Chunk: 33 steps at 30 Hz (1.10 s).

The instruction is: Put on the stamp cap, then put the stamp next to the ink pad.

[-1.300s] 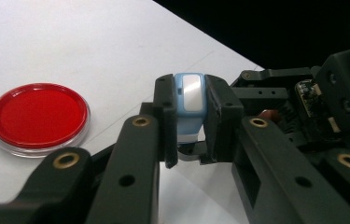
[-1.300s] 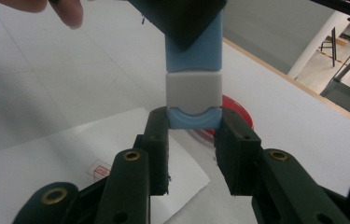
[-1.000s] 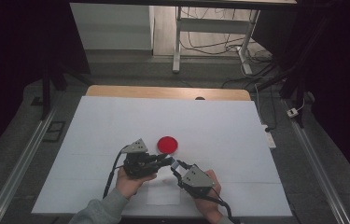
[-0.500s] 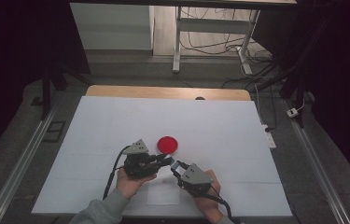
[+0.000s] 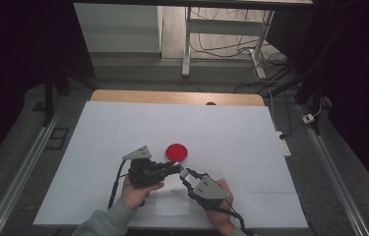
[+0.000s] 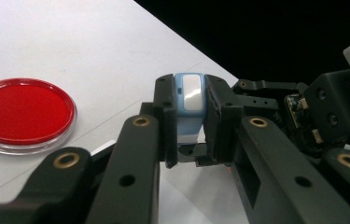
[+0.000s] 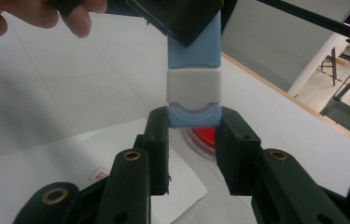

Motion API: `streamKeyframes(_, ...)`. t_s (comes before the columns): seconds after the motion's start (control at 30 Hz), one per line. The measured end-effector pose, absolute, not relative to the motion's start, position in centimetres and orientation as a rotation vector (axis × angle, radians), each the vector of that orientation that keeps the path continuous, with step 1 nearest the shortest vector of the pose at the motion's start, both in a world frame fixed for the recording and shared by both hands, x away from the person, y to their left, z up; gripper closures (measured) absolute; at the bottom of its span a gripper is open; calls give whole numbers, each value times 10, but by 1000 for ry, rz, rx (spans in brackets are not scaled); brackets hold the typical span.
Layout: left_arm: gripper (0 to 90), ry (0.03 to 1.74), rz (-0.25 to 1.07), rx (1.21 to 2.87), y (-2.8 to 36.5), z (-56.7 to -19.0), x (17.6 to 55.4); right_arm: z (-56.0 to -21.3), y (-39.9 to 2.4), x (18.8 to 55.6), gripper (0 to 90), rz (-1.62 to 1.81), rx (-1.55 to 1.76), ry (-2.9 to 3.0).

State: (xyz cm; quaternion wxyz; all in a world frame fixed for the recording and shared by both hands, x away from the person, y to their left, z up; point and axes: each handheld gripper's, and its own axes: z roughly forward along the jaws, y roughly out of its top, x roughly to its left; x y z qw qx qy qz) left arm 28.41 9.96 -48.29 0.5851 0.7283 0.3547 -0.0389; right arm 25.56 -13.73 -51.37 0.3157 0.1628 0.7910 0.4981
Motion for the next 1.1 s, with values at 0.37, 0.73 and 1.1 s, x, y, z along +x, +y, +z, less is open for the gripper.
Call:
streamKeyframes(0.37, 762, 837, -56, 1709, 100, -482, 285, -513, -137, 260, 649, 1265, 439, 2115)
streamKeyframes(0.73, 762, 846, 5, 1732, 109, -481, 286, -514, -142, 267, 443, 1299, 494, 2191)
streamKeyframes(1.1, 761, 853, 91, 1762, 129, -474, 286, -510, -167, 273, 430, 1319, 578, 2241)
